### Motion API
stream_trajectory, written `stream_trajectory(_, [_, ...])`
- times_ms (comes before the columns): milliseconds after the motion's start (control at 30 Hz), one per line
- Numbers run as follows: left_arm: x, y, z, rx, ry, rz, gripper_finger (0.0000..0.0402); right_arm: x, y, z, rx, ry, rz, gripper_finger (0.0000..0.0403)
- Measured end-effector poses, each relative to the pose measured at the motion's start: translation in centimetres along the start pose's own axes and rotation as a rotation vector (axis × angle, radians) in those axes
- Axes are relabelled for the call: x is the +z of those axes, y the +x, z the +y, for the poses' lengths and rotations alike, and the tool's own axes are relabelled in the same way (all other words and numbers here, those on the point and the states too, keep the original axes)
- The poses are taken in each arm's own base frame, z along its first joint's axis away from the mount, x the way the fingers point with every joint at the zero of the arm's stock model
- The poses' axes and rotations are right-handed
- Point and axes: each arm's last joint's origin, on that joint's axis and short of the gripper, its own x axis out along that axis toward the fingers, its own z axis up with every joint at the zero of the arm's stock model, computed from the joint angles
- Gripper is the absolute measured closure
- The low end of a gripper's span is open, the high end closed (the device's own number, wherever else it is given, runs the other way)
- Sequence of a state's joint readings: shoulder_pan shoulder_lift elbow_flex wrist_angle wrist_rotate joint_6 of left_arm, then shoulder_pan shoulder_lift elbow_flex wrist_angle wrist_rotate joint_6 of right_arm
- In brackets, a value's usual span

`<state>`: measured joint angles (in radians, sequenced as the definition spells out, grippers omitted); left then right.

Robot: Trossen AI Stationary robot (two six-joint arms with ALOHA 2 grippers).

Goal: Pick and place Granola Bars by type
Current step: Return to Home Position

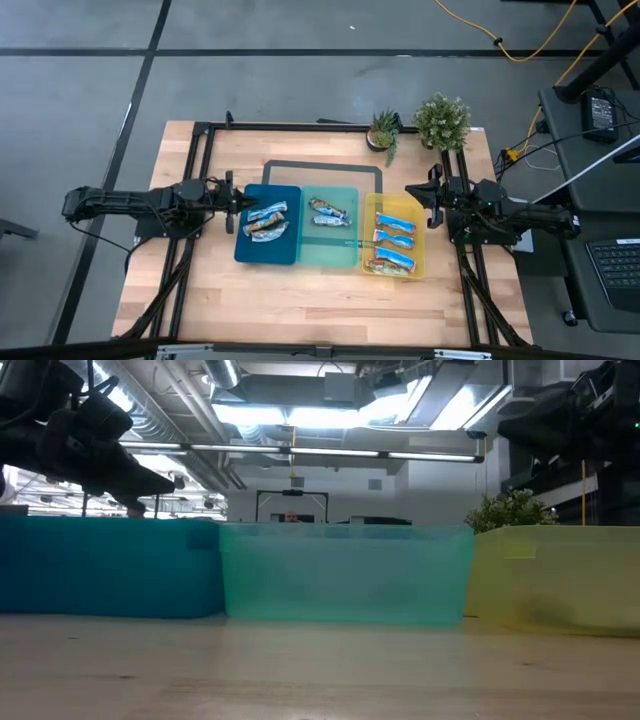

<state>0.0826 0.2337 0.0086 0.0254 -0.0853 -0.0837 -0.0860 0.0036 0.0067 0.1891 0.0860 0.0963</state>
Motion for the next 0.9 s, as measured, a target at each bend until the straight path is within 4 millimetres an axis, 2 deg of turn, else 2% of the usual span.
stream_trajectory(900, [0.0, 0.0, 0.0, 0.0, 0.0, 0.0, 0.0389, 0.0, 0.0, 0.0, 0.0, 0.0, 0.0, 0.0384])
